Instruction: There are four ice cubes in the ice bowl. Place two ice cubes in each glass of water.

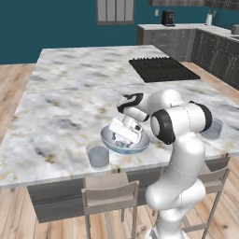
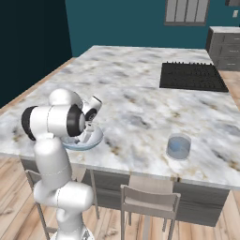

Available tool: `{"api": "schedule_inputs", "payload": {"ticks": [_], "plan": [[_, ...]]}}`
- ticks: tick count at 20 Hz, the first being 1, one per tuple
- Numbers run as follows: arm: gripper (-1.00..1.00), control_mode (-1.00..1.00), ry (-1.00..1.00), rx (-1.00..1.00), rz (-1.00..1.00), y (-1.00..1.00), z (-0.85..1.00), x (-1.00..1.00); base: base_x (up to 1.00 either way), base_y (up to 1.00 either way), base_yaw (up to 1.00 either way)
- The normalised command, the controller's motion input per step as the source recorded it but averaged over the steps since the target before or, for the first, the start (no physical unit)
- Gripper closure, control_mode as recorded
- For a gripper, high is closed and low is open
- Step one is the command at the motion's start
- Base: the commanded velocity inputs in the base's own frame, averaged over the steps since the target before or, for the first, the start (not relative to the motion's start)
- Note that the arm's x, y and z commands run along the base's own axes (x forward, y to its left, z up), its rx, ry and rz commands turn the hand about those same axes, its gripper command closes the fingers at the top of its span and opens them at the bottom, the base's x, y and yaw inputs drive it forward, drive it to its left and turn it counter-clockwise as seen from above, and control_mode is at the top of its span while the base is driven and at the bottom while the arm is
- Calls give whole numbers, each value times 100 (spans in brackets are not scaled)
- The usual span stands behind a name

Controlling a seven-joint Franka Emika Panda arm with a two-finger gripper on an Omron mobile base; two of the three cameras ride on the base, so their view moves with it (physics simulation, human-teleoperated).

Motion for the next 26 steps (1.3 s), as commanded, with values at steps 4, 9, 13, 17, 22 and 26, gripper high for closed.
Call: {"api": "schedule_inputs", "payload": {"ticks": [4, 9, 13, 17, 22, 26], "plan": [[-100, -100, 0, 0, 0, 0, -14, 21, 0, 0, 0], [-100, -100, 0, 0, -1, 12, -13, 7, 0, 0, 0], [-100, -100, 0, 0, -1, 11, -18, 4, 0, 0, 0], [-100, -100, 1, 0, -1, 7, -17, 11, 0, 0, 0], [-100, -100, 0, 0, -2, 0, -13, 7, 0, 0, 0], [-100, -100, 0, 0, -9, 0, -13, 0, 0, 0, 0]]}}
